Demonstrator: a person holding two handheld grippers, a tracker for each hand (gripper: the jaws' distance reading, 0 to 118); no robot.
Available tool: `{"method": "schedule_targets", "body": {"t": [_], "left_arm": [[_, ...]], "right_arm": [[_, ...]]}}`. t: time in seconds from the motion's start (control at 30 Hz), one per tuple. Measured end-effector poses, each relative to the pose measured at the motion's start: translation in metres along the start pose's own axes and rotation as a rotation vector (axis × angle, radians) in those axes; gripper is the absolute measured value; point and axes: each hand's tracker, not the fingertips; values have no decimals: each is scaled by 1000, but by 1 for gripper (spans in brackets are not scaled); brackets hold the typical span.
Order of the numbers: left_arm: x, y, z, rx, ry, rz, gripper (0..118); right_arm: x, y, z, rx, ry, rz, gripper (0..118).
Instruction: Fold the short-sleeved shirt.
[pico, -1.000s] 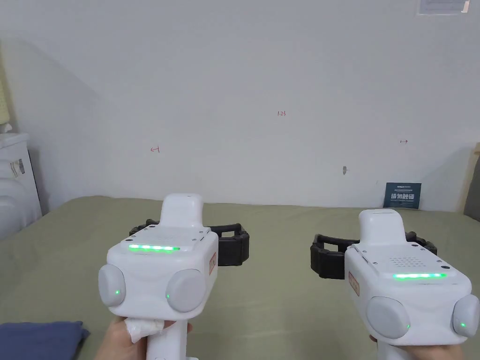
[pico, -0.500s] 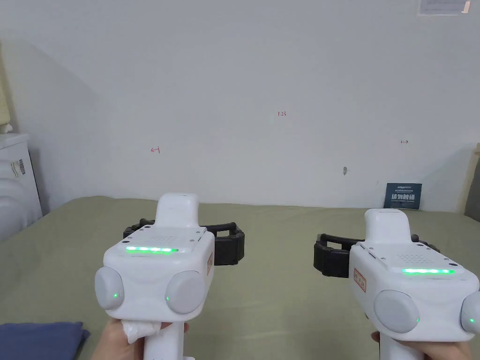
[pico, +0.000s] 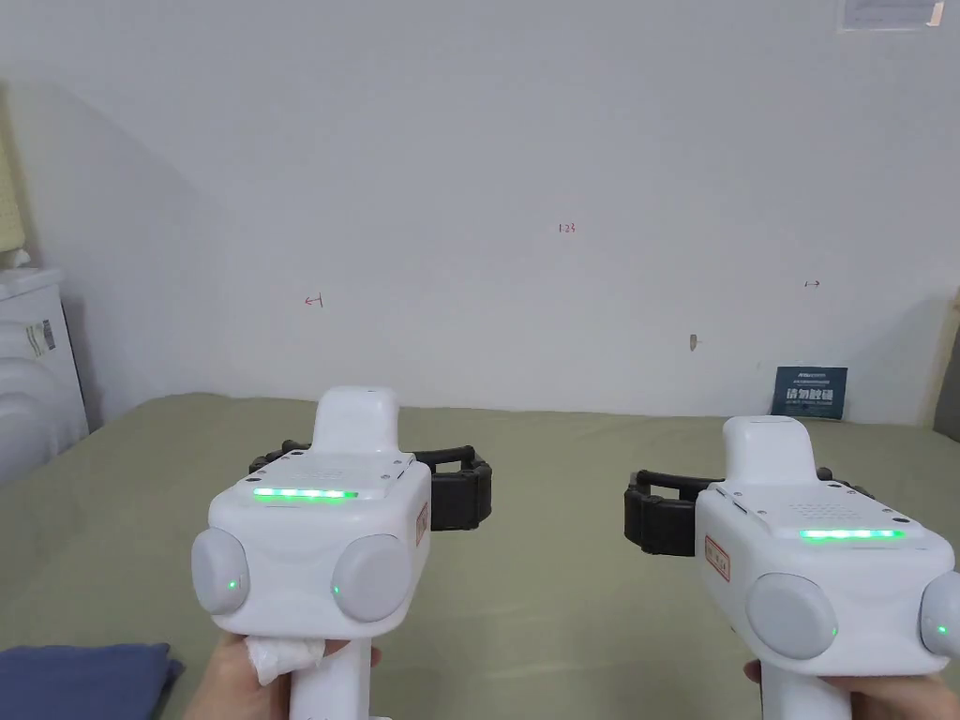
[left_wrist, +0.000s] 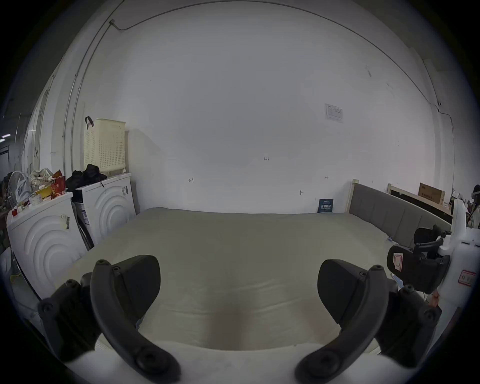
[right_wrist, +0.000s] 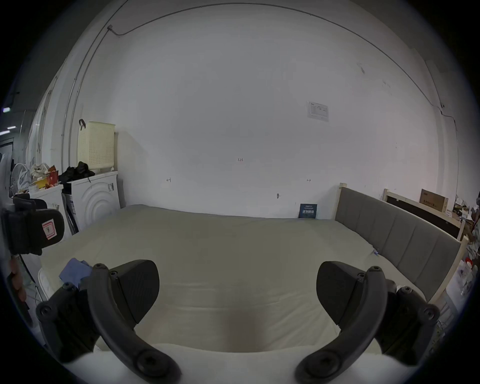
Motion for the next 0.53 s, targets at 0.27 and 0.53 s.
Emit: {"method": "schedule_targets", "body": {"t": [0.27,0.53], "left_arm": [[-1,-1,0,-10,-5,7,118],[-1,1,0,-16,-12,19,118]], "right_arm": [[-4,1,1,33,-47,36,118],[-2,8,-1,3,-25,-18,118]]}}
